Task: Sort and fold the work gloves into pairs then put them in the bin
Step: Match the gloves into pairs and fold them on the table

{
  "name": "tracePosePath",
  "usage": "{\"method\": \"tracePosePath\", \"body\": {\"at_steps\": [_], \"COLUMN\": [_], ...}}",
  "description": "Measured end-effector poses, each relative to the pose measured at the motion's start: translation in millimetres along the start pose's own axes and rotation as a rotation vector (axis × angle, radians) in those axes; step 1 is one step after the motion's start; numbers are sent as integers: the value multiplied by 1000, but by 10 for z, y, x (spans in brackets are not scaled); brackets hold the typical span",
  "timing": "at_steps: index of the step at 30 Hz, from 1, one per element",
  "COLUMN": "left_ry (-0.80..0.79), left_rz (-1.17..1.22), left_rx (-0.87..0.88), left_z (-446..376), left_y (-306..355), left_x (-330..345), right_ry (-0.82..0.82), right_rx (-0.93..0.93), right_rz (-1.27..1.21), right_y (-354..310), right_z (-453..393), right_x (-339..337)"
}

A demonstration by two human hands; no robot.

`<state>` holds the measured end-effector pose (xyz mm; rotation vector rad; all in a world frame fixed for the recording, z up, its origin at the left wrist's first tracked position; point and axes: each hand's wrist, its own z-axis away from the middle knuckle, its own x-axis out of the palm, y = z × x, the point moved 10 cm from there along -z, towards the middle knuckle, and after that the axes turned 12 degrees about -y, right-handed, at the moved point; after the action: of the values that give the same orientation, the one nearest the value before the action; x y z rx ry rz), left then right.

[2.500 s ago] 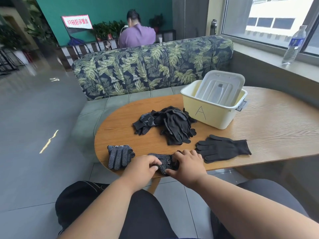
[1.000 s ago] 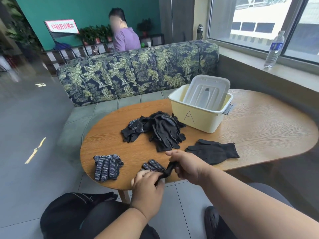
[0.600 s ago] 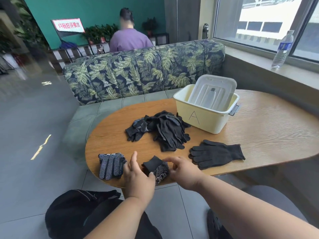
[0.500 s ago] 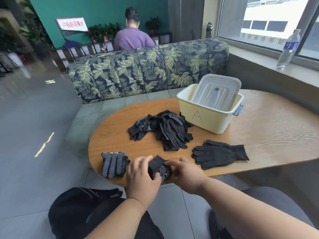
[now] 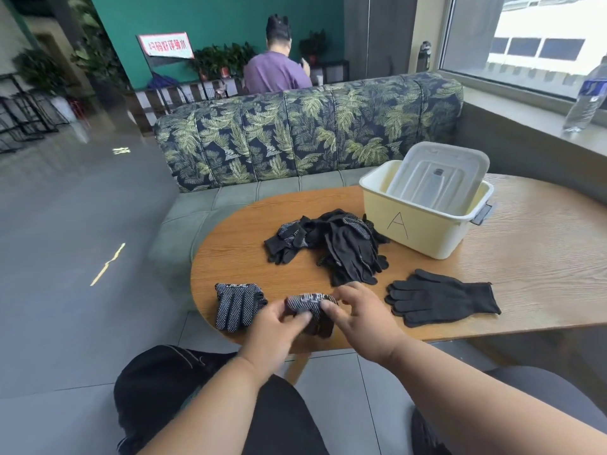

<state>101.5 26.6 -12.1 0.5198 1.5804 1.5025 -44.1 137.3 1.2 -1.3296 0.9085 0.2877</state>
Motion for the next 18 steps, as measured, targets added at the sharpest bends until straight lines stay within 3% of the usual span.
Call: {"method": "tracePosePath", "body": {"at_steps": [3, 7, 11, 18], "left_ry": [43, 205, 297, 298], "left_rz": [232, 351, 252, -7], "left_rx": [-31, -168, -247, -383], "left_z": [1, -35, -59, -235], "left_y": [35, -166, -269, -614], "left_x": [-346, -974, -1326, -1421], "right_ry": [-45, -70, -96, -109], "right_rx": [54, 126, 189, 276], "right_rz": [-350, -397, -432, -372], "right_y": [-89, -15, 181, 406], "right_z": [15, 22, 42, 66], "right_x": [-7, 56, 150, 130]}}
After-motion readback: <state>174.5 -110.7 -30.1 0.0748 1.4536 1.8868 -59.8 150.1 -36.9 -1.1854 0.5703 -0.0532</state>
